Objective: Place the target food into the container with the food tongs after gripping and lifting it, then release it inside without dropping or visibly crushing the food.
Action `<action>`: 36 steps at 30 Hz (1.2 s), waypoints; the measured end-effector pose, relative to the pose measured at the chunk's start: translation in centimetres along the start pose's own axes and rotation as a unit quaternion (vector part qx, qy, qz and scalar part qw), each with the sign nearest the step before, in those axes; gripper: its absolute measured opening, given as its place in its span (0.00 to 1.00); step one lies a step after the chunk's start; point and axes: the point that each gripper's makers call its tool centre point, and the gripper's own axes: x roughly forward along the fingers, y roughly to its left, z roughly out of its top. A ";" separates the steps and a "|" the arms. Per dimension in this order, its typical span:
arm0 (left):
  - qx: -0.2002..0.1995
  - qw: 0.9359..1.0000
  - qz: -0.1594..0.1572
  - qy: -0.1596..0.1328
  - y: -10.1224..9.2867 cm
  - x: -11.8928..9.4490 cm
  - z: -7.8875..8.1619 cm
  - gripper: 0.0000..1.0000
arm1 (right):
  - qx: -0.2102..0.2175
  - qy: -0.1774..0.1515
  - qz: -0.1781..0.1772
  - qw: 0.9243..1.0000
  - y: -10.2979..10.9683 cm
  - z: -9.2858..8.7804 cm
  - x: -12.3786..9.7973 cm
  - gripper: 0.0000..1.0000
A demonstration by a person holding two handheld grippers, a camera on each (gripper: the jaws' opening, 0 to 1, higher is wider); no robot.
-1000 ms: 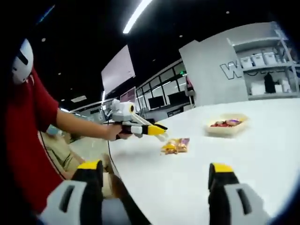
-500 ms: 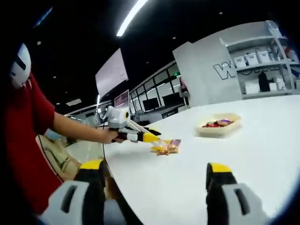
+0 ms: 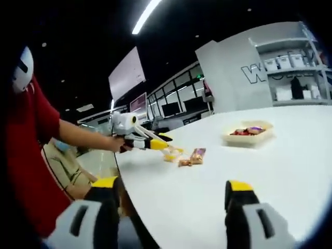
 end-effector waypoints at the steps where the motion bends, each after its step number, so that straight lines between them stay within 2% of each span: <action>1: 0.002 1.000 0.002 0.008 -0.1 0.2 -0.4 0.26 | 0.000 0.000 -0.001 1.000 0.0 0.0 0.0 0.82; 5: 0.002 1.000 0.010 0.017 0.1 0.5 -1.6 0.26 | 0.000 -0.001 -0.001 1.000 0.0 0.0 0.0 0.81; 10: -0.024 0.999 0.028 0.016 1.4 -1.2 -2.1 0.26 | -0.001 0.000 0.001 1.000 0.2 0.0 -0.1 0.80; 13: -0.044 0.998 0.051 0.002 2.4 -2.0 -1.8 0.26 | -0.002 0.008 0.001 1.000 0.0 -0.3 0.3 0.79; 17: -0.041 0.997 0.062 -0.016 3.0 -2.5 -0.2 0.26 | -0.009 0.011 0.007 1.000 0.3 -0.2 0.7 0.79; 19: -0.034 0.997 0.070 -0.022 3.5 -2.3 0.8 0.26 | -0.009 0.013 0.010 1.000 0.5 -0.3 1.0 0.79; 21: -0.027 0.996 0.078 -0.020 4.0 -2.0 1.0 0.27 | -0.013 0.017 0.012 1.000 0.7 -0.5 1.1 0.79; 24: -0.038 0.995 0.091 -0.007 5.1 -1.1 0.6 0.27 | -0.014 0.021 0.014 1.000 0.8 -0.7 1.0 0.79; 30: -0.032 0.995 0.090 0.006 5.3 -0.1 -0.3 0.28 | -0.002 0.016 0.004 1.000 0.1 -0.8 0.0 0.79; 34: -0.016 0.995 0.098 0.012 5.8 0.1 -0.2 0.28 | -0.001 0.014 0.001 1.000 -0.1 -0.7 -0.2 0.79; 36: -0.029 0.994 0.102 0.015 6.1 0.2 -0.2 0.28 | 0.001 0.015 0.001 1.000 -0.2 -0.7 -0.2 0.79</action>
